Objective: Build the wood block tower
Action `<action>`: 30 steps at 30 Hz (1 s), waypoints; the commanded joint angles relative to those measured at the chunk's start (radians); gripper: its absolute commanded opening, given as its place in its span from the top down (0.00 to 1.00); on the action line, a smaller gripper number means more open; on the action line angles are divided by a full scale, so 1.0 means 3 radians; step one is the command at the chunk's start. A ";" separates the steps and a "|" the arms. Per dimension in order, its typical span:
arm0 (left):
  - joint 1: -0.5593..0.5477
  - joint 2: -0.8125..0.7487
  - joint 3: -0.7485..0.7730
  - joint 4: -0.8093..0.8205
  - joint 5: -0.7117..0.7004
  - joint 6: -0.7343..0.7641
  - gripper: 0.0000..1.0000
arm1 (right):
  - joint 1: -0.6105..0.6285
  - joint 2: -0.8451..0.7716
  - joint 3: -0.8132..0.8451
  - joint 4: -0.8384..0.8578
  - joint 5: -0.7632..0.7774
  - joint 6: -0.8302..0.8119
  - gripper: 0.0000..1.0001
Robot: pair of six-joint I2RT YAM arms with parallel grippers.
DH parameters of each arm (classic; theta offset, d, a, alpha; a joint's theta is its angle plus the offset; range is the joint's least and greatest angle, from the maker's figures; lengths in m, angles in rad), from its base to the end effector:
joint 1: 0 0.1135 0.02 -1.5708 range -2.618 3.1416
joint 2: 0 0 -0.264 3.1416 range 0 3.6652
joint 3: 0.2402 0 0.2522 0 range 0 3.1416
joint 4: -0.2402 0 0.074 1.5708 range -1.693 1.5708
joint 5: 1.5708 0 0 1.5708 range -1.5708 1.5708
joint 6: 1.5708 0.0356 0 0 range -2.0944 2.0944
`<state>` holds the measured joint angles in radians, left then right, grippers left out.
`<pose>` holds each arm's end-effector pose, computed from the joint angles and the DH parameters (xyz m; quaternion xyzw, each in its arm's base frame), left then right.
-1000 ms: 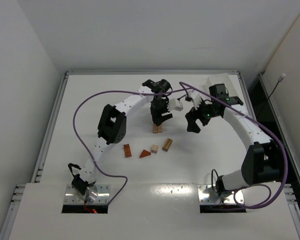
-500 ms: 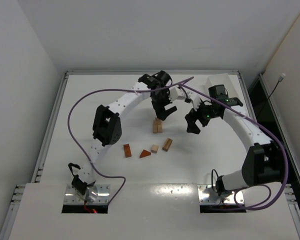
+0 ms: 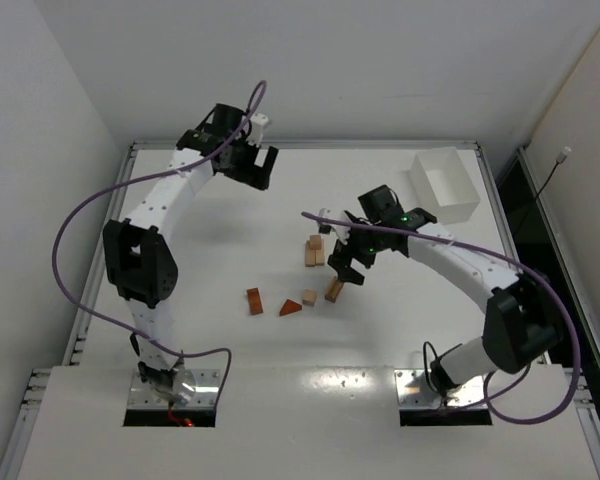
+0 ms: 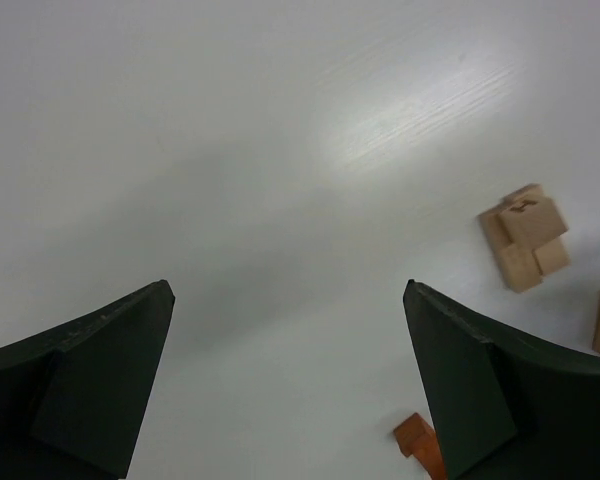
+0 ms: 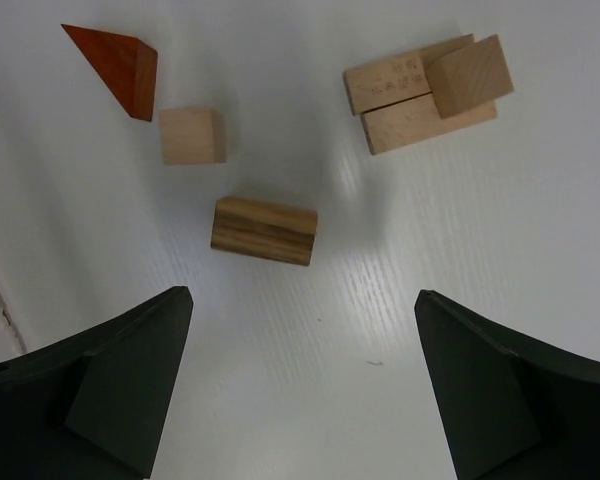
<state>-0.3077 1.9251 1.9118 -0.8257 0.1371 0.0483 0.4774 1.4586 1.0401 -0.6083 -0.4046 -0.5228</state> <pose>0.4087 -0.1350 0.3365 0.1891 0.9125 -0.1096 0.3457 0.2546 0.1475 0.2398 -0.4998 0.8022 0.1875 0.2675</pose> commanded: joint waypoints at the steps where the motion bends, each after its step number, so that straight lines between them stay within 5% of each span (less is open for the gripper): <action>1: 0.0074 -0.0337 -0.0379 0.0155 -0.0349 -0.0365 0.01 | 0.0137 0.0312 0.0188 0.0365 0.0188 0.0418 0.09; 8: 0.0493 -0.0629 -0.0926 0.0226 -0.0242 -0.0503 0.01 | 0.0377 0.0650 0.0337 0.0586 0.0316 0.0710 0.12; 19: 0.0524 -0.0741 -0.1024 0.0262 -0.0242 -0.0503 0.01 | 0.0842 0.0885 0.0368 0.0580 0.0269 0.0633 0.14; 30: 0.0524 -0.0680 -0.0963 0.0262 -0.0104 -0.0473 0.01 | 0.0843 0.1156 0.0501 0.0514 0.0331 0.0485 0.28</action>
<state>-0.1516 1.7462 1.6051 -0.7689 0.0864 -0.0879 0.7292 1.8053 1.1442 -0.4583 -0.3023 -0.3519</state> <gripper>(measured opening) 0.994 0.726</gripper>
